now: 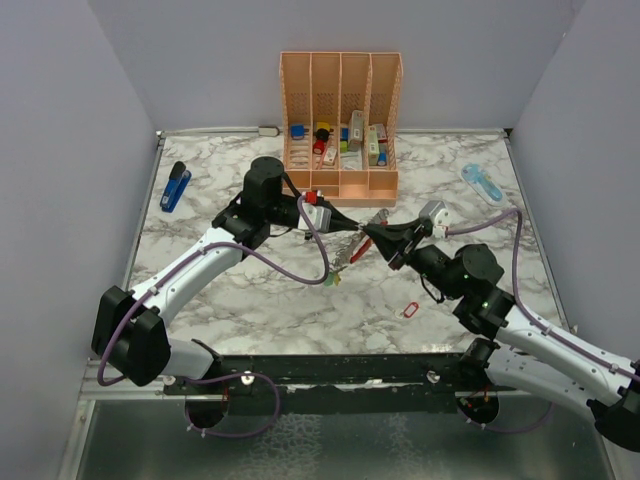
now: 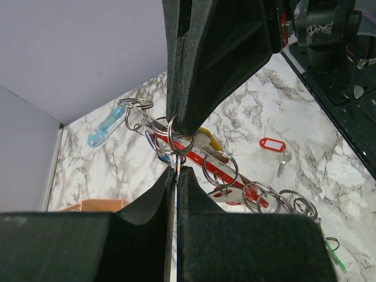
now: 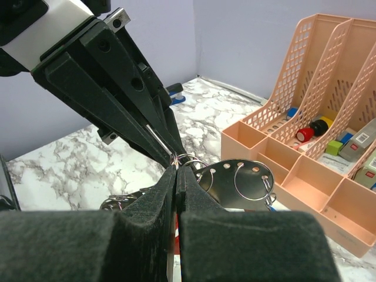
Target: Put the keys on the keyring
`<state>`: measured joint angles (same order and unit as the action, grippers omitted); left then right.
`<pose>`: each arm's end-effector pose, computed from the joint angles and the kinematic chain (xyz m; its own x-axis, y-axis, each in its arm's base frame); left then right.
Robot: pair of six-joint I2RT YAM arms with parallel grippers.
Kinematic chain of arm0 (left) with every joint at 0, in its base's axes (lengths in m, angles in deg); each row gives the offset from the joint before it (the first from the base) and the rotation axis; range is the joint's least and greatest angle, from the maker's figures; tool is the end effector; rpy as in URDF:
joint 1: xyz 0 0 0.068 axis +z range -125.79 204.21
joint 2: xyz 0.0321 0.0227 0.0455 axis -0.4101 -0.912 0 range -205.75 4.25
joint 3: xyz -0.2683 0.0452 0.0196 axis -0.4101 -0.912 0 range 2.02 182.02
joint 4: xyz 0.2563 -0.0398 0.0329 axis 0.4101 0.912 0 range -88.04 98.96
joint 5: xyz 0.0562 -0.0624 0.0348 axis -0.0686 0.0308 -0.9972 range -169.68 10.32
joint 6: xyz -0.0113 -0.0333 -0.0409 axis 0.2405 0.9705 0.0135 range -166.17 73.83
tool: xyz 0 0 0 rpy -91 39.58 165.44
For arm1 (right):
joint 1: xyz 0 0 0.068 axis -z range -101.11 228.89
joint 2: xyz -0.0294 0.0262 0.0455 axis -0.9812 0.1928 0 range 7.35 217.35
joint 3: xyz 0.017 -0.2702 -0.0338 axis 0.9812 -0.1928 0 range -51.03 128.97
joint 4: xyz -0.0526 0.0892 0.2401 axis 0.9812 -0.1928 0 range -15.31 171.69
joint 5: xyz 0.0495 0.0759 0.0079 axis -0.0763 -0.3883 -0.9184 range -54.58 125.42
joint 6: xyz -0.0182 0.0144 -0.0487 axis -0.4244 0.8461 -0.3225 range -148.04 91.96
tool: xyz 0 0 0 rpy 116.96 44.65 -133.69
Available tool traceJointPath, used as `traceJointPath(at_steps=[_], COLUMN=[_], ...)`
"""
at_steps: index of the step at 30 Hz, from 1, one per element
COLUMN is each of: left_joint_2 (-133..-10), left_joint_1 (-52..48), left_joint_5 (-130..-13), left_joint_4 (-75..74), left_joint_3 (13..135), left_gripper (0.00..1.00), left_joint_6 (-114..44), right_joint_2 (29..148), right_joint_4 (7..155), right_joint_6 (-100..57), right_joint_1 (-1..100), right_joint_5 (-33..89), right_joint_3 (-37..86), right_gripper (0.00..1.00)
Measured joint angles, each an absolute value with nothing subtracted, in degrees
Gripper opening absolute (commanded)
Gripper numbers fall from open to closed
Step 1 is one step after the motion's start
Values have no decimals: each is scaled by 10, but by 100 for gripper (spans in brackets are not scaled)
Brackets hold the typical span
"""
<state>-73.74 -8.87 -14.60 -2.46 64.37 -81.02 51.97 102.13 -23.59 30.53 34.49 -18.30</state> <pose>0.2375 -0.1932 0.3461 0.4235 0.0116 -0.9058 0.8936 -0.1695 0.4156 0.1276 0.1443 0.3234 0.0397 0.1613 -0.9861 -0.7632 0.6419 0.0743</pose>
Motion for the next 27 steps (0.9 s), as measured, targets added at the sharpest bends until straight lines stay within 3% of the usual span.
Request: traceJointPath(at_steps=[15, 27], left_joint_2=[-735, -735], left_joint_1=[-88, -84], left_joint_5=[-135, -114], left_joint_4=[39, 9], left_joint_3=[651, 655], left_gripper=[0, 0], left_joint_6=[-861, -810], right_joint_2=[531, 538], right_joint_4=[1027, 1072], right_joint_6=[-221, -218], right_joint_1=[305, 305], right_joint_5=[347, 347], right_joint_3=[-183, -193], right_gripper=[1, 1])
